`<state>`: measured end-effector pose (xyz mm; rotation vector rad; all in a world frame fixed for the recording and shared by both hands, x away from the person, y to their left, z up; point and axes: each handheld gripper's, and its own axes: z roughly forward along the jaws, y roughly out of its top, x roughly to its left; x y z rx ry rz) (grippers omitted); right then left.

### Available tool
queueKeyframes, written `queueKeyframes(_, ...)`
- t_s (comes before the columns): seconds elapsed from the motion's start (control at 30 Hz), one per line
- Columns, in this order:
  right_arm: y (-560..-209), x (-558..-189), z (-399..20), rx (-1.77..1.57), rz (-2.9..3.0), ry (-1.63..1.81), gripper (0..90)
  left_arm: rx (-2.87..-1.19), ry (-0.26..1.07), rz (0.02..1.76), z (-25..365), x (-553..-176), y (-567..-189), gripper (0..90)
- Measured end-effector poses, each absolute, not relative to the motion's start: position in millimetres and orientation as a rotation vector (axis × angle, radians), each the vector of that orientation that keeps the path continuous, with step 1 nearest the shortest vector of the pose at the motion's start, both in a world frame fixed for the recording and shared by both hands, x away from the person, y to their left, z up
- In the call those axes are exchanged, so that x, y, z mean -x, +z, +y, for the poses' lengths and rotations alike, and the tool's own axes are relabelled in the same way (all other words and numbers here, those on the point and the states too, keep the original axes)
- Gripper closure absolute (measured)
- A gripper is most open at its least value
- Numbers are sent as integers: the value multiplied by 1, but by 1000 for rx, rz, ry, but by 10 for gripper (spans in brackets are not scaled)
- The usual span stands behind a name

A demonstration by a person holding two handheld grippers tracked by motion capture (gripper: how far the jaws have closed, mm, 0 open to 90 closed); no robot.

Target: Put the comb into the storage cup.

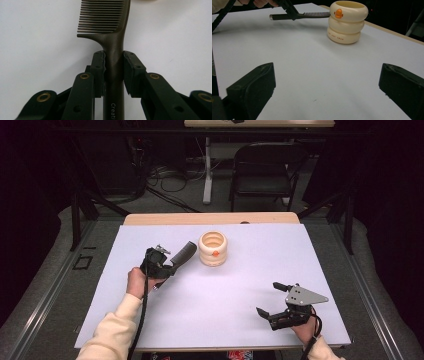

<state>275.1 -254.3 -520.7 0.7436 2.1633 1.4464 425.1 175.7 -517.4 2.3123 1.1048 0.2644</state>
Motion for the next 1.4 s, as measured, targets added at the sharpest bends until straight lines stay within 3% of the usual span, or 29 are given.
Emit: queueKeyframes(1.4,-521,-275,-254,-752,2165,1447,3,-2046,353,1056,178,-420,-513,718)
